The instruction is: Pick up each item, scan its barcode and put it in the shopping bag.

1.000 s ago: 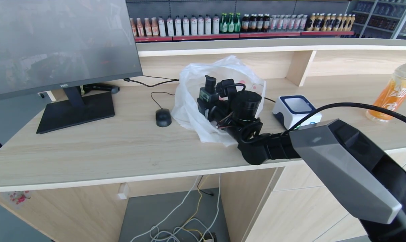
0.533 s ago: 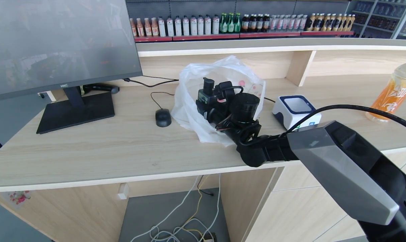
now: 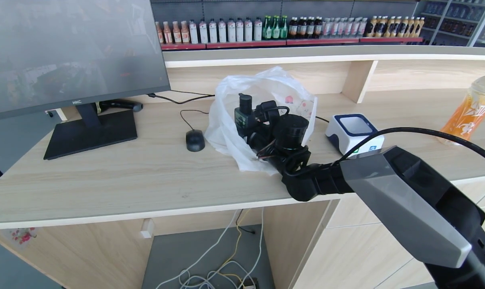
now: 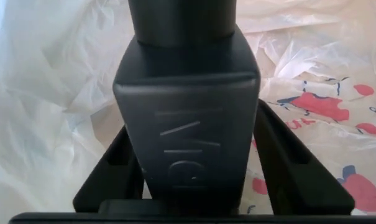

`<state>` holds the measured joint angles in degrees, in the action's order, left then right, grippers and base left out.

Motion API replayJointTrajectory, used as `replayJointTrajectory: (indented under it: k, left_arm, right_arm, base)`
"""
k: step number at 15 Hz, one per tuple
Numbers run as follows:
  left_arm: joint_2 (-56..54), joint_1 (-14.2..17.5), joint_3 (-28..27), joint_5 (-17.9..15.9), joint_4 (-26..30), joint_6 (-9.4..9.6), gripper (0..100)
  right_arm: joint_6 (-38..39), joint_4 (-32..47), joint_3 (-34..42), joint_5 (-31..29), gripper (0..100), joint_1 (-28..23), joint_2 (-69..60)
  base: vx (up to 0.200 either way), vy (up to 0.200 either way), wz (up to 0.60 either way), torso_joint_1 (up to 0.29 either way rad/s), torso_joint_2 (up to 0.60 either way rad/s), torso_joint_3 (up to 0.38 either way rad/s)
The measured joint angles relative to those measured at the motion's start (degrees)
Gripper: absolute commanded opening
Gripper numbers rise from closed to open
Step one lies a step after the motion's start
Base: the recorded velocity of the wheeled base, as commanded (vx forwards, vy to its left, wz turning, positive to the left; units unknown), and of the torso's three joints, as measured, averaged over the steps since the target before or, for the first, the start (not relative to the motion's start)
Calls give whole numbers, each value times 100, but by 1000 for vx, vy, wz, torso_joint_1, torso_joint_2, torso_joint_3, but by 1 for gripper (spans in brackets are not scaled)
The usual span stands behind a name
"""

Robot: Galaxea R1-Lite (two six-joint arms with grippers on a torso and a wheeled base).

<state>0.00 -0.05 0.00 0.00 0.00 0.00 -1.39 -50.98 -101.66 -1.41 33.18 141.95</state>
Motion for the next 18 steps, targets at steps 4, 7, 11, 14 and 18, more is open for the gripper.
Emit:
replayJointTrajectory:
  k: [4,7,11,14,18]
  left_arm:
    - [0,2,0,0,0,0,100]
    - [0,-6,0,0,0,2,100]
    - [0,5,0,0,0,0,100]
    - [0,0,0,0,0,0,100]
    - [0,0,0,0,0,0,100]
  right_arm:
    - [74,-230,17,9,100,2,4]
    - [101,-378,23,7,100,-6,-7]
    - [82,-469,107,16,100,-66,-286]
    - [79,-488,371,18,100,-100,-700]
    - [66,-800,1348,35,100,-63,-1406]
  base:
    - [0,0,0,0,0,0]
    - [0,0,0,0,0,0]
    - [0,0,0,0,0,0]
    - [0,0,0,0,0,0]
    - [0,0,0,0,0,0]
